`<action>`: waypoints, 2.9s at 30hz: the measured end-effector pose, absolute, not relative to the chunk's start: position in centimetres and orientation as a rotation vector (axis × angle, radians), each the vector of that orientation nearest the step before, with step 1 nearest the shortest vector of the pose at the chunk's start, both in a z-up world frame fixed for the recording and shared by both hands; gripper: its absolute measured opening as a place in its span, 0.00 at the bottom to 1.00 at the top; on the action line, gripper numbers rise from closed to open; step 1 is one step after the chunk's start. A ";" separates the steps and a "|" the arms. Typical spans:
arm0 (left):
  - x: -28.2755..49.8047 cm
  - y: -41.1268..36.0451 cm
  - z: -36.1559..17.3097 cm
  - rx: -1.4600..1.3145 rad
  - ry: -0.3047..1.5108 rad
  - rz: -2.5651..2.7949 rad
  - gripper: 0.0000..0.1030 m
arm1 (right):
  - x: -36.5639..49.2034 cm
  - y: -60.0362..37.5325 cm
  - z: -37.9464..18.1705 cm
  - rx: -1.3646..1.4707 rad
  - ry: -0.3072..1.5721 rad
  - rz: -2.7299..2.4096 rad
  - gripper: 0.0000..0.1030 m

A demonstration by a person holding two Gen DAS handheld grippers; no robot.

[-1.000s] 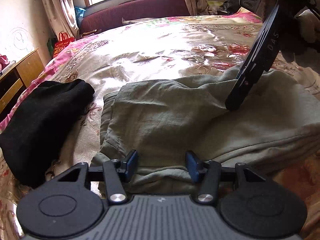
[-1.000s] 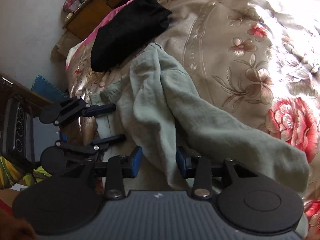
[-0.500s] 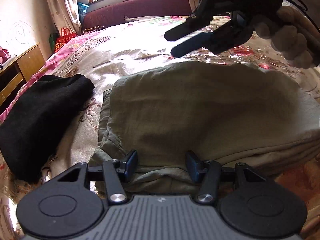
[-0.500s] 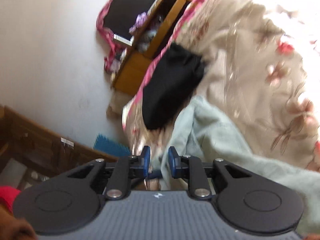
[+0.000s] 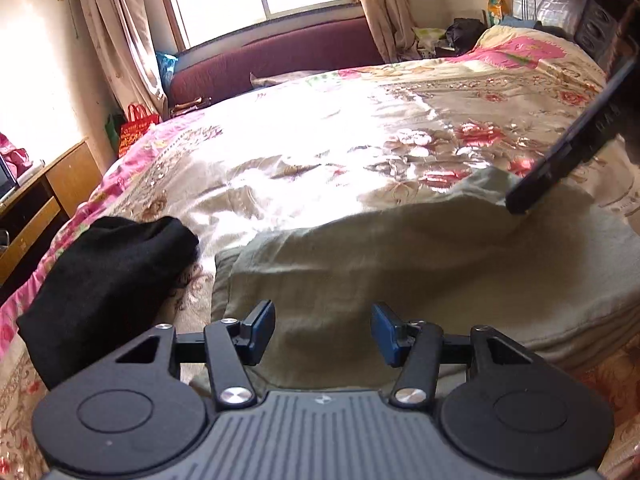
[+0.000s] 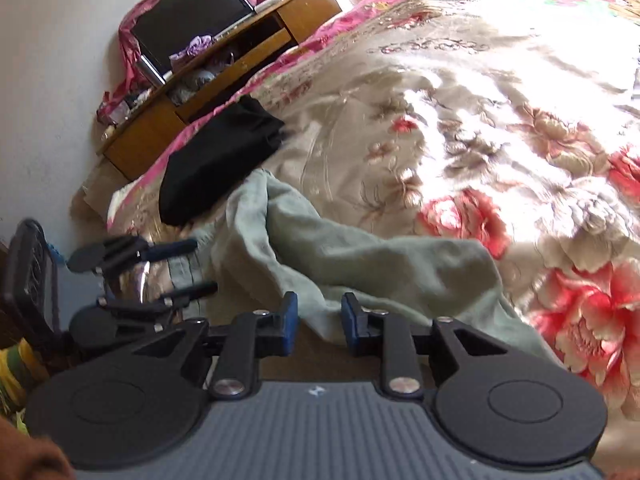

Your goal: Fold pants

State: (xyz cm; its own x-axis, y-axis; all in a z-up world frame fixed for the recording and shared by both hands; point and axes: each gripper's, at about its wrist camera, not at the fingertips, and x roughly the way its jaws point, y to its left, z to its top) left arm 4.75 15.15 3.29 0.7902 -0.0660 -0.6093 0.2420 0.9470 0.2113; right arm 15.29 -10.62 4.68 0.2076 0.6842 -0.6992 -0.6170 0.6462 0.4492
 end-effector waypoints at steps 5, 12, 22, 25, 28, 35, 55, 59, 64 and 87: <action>6.5 13.8 3.6 0.278 0.618 -0.222 0.65 | 13.4 -11.2 4.1 0.059 1.014 0.926 0.26; 12.3 13.3 0.9 0.322 0.711 -0.081 0.67 | 17.3 -12.7 2.0 0.000 0.954 0.527 0.24; 9.3 13.9 2.1 0.328 0.685 -0.017 0.68 | 10.3 -18.5 5.2 0.140 0.902 0.437 0.41; 8.2 13.6 2.4 0.320 0.676 -0.030 0.68 | 8.0 -21.4 3.4 0.295 0.973 0.373 0.45; 7.4 12.7 2.5 0.326 0.681 -0.053 0.68 | 6.7 -23.5 0.8 0.528 1.045 0.379 0.45; 5.5 10.2 2.5 0.347 0.687 -0.139 0.69 | 6.6 -23.3 -1.8 0.780 1.084 0.516 0.44; 3.2 -4.6 1.7 0.341 0.754 -0.581 0.73 | 0.2 -36.1 0.6 0.861 0.834 0.107 0.04; 2.7 -5.8 2.8 0.360 0.693 -0.576 0.73 | -0.9 -36.9 0.9 0.858 0.831 0.062 0.05; 3.7 -4.4 4.1 0.340 0.626 -0.508 0.78 | -1.4 -37.3 -0.2 0.856 0.848 0.043 0.05; 2.6 1.8 4.3 0.300 0.629 -0.418 0.81 | -0.9 -38.0 -0.6 0.832 0.867 -0.009 0.06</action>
